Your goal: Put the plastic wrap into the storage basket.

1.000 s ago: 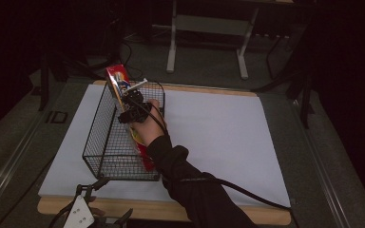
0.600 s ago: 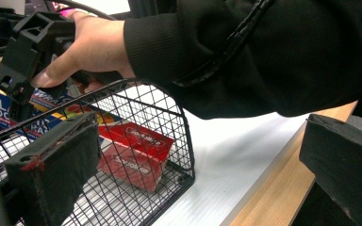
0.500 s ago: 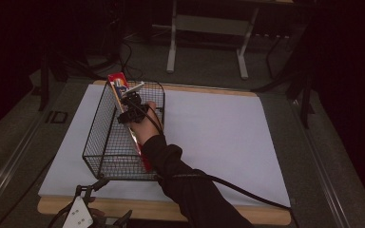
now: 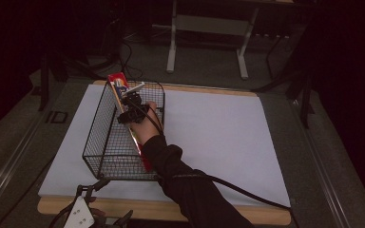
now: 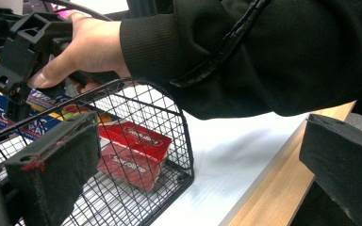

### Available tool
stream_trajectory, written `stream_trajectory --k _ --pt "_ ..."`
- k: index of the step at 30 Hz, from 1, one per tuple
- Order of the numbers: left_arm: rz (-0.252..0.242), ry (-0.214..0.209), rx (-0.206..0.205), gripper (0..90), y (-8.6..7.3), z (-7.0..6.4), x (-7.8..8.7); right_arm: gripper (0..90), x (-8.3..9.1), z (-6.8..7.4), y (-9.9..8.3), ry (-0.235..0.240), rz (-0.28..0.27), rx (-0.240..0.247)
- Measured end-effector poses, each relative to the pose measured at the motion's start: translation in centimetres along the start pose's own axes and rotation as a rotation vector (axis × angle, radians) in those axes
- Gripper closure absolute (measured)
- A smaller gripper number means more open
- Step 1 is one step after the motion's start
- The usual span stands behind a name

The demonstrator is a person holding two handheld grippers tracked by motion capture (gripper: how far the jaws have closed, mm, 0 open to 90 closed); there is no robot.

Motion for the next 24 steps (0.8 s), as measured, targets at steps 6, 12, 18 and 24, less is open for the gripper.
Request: stream_trajectory --k 6,12,18,24 --pt "0.002 -0.001 -0.002 0.1 -0.01 -0.02 0.01 37.7 -0.35 -0.17 -0.22 -0.014 0.004 0.003" --pt "0.008 -0.004 -0.003 0.1 -0.08 0.0 -0.03 37.5 -0.59 -0.16 -0.14 -0.014 0.021 0.011" --pt "0.008 -0.004 -0.004 0.1 -0.06 -0.04 -0.02 36.9 -0.56 -0.24 -0.12 -0.006 0.018 0.011" --pt "0.009 -0.006 -0.005 0.1 -0.08 -0.04 -0.03 31.1 0.05 -0.58 0.09 0.028 -0.015 0.001"
Point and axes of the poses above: each handheld gripper's, and its own axes: x roughly backward along the jaws, y roughly out of its top, z roughly to its left, the point moved 5 cm from there along -x, roughly forward along the jaws, and after that the axes turned 1 degree about y, right-handed, at the moved point
